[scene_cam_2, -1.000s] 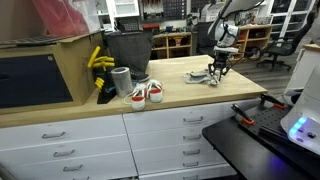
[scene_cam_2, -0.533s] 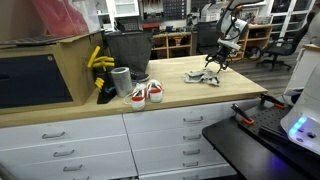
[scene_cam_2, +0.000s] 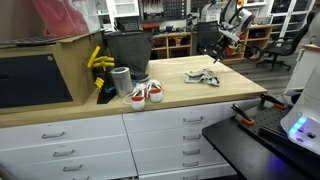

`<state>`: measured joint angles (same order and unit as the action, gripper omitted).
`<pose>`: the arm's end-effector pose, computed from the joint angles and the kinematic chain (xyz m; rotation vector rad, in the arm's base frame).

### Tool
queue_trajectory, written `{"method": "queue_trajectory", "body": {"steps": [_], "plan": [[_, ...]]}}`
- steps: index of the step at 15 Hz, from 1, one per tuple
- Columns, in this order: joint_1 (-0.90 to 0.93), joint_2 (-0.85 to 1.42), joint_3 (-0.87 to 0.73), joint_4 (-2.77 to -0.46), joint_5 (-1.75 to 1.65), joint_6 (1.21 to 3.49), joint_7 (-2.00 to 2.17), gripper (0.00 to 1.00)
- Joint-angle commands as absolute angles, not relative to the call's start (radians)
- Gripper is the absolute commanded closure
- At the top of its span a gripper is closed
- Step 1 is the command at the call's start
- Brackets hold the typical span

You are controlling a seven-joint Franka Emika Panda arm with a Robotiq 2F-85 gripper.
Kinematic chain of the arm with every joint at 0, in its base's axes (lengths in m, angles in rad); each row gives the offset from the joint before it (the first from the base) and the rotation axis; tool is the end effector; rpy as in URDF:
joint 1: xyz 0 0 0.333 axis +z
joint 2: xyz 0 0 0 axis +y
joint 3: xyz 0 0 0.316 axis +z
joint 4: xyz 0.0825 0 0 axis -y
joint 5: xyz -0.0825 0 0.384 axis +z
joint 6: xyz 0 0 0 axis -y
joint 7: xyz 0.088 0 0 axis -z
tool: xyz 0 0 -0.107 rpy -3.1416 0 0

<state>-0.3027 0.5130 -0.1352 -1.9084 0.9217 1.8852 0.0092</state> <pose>0.5559 -0.1921 0.2147 -2.0462 1.1035 0.3890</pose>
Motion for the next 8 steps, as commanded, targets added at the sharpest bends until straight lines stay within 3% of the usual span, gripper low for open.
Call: {"method": "queue_trajectory", "body": {"steps": [1,8], "plan": [[-0.233,0.439,-0.162,-1.965,0.886,1.981,0.061,0.0],[-0.173,0.239,-0.173,-2.016,0.667,2.006,0.113,0.0]]}}
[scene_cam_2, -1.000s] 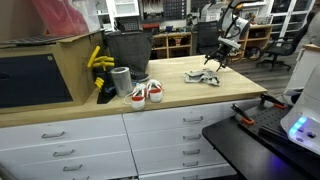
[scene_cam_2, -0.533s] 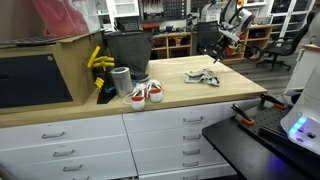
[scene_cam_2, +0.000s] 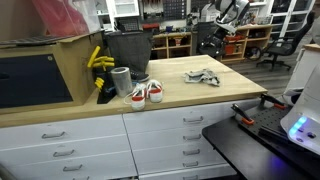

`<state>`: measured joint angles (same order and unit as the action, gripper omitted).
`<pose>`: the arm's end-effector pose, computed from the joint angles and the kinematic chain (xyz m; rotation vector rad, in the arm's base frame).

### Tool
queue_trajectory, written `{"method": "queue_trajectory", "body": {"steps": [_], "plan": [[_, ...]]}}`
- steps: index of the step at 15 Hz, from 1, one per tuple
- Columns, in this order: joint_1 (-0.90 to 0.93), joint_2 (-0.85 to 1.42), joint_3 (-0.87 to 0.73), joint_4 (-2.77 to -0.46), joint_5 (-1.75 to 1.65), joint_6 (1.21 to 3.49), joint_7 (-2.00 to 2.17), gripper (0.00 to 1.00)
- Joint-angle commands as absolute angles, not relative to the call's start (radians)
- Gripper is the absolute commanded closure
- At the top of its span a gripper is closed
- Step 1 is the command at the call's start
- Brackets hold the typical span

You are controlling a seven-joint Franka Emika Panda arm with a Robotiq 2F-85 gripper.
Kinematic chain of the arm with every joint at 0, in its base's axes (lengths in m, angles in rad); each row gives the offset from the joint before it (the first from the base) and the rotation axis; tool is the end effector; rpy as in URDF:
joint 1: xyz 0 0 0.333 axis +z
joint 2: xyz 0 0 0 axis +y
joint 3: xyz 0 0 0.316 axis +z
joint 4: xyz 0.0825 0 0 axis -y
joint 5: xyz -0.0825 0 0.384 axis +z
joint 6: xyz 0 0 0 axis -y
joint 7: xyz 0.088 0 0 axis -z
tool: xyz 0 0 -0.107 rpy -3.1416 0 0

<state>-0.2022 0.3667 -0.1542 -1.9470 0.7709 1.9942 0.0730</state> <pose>0.5693 -0.1628 0.2830 -2.2754 1.0535 0.2626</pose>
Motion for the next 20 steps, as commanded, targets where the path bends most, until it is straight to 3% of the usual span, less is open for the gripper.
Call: {"method": "queue_trajectory", "body": {"steps": [1,9,20], "plan": [[-0.171,0.211,-0.172,-2.019,0.613,1.997,0.119,0.0],[-0.194,-0.007,-0.17,-2.049,0.367,1.895,0.064,0.0],[-0.182,-0.187,-0.187,-2.038,0.272,1.68,-0.078,0.0]]}}
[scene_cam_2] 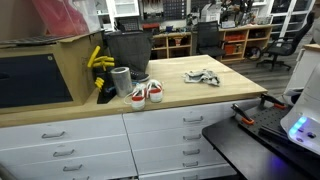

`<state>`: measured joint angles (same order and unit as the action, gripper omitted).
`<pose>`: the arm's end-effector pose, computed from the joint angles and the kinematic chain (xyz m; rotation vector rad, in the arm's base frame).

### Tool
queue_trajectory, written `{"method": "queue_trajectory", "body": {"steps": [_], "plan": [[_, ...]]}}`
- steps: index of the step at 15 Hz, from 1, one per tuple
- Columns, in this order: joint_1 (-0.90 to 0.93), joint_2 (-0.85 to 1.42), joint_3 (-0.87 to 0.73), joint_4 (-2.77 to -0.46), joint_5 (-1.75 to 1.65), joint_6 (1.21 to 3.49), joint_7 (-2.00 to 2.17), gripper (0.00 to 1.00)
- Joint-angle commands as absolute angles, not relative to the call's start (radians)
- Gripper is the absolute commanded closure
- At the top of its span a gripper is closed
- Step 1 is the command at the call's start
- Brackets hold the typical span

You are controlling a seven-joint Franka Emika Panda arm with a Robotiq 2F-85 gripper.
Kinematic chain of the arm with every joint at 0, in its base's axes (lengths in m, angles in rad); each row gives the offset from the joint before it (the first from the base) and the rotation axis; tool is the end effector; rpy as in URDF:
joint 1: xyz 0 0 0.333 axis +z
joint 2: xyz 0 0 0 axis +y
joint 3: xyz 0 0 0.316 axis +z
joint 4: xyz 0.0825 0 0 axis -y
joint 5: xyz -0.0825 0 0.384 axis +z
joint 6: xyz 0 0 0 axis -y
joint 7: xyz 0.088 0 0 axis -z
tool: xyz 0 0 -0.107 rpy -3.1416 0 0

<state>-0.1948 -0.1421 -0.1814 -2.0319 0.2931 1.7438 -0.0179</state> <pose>0.4738 -0.1627 0.4999 -2.7425 0.5948 0.1204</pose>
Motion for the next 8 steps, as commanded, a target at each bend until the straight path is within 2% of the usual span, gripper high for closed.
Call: {"method": "queue_trajectory", "body": {"steps": [1,8], "plan": [[-0.18,-0.196,-0.186,-2.037,0.272,1.667,-0.097,0.0],[-0.171,-0.244,-0.198,-2.027,0.27,1.576,-0.24,0.0]]}}
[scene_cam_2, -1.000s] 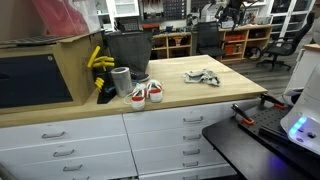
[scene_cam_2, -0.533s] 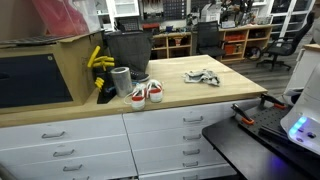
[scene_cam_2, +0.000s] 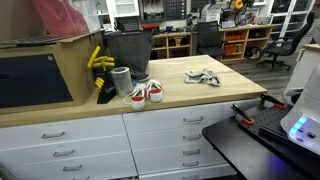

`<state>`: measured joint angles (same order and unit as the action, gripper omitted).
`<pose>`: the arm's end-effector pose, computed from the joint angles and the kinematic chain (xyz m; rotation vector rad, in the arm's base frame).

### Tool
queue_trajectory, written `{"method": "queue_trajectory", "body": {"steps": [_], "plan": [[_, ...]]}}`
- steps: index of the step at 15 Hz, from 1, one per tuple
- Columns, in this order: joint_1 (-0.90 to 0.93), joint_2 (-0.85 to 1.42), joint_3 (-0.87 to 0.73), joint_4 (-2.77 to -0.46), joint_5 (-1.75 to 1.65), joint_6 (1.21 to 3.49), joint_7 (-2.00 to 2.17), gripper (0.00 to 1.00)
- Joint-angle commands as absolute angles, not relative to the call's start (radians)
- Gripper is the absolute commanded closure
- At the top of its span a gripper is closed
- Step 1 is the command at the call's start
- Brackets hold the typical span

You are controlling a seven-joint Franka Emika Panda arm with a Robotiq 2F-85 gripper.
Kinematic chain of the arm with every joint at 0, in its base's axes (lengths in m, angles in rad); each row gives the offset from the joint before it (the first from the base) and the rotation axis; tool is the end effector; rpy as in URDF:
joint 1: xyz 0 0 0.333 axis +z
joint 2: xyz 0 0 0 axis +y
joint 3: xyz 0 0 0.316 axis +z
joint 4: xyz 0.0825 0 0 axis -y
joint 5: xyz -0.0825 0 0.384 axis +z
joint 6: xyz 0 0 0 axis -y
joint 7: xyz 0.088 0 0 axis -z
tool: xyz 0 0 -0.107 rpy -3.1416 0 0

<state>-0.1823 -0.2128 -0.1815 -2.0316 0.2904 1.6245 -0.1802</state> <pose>0.4512 -0.1463 0.5265 -2.7548 0.3051 0.1449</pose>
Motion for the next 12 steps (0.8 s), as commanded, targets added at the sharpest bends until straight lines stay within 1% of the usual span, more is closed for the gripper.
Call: {"method": "queue_trajectory", "body": {"steps": [1,5,6,12], "plan": [[-0.171,-0.25,-0.199,-2.026,0.268,1.567,-0.254,0.0],[-0.176,-0.254,-0.21,-2.003,0.27,1.506,-0.243,0.0],[-0.172,-0.247,-0.206,-2.022,0.281,1.554,-0.243,0.0],[-0.174,-0.25,-0.214,-2.019,0.282,1.538,-0.243,0.0]]}}
